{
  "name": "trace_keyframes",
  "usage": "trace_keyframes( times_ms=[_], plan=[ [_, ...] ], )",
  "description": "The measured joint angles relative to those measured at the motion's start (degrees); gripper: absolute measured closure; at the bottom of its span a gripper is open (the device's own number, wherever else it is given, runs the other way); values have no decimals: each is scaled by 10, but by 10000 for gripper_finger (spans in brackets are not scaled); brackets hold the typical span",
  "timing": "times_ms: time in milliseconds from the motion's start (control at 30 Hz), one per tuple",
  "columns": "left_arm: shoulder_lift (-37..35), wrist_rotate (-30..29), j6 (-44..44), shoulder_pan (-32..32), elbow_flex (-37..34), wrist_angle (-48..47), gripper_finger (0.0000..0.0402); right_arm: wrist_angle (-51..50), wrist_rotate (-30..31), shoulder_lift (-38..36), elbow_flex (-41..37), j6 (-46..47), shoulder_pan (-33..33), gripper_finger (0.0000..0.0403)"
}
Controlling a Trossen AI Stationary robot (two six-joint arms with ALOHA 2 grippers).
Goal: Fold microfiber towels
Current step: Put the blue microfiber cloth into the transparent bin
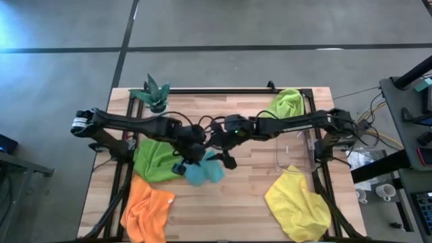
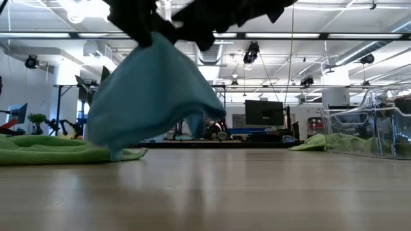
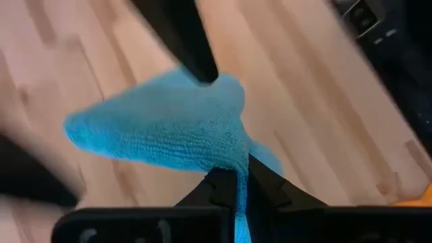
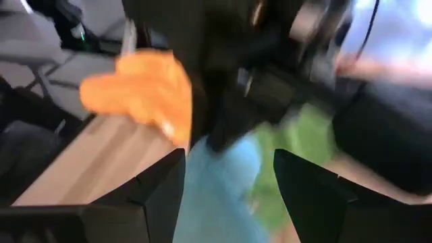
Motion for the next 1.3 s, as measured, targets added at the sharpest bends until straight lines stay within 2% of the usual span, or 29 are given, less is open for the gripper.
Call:
trace_keyframes(
  times_ms=[267, 500, 567, 700, 933, 1100, 1200, 1300],
  plan=[
    [34, -15, -11, -13, -4, -4, 402, -95, 1, 26, 21, -9, 0, 179],
    [3, -123, 19, -57, -10, 14, 402, -23, 5, 23, 2, -59, 1, 179],
    [1, -139, 20, -63, -13, 18, 402, 3, -7, 33, 3, -59, 1, 179],
    [-1, -167, 22, -71, -13, 18, 401, -7, -45, 68, 2, -54, 0, 179],
    [-9, -200, 33, -80, -13, 19, 401, -15, -59, 86, 2, -42, 0, 186],
    [-10, -201, 35, -80, -13, 19, 401, -13, -33, 76, 2, -16, -2, 237],
    [-10, -203, 35, -79, -13, 19, 401, -34, -29, 70, 6, -14, -3, 300],
    [-10, -216, 31, -78, -13, 18, 401, -114, -11, 70, 27, -15, -4, 373]
  ],
)
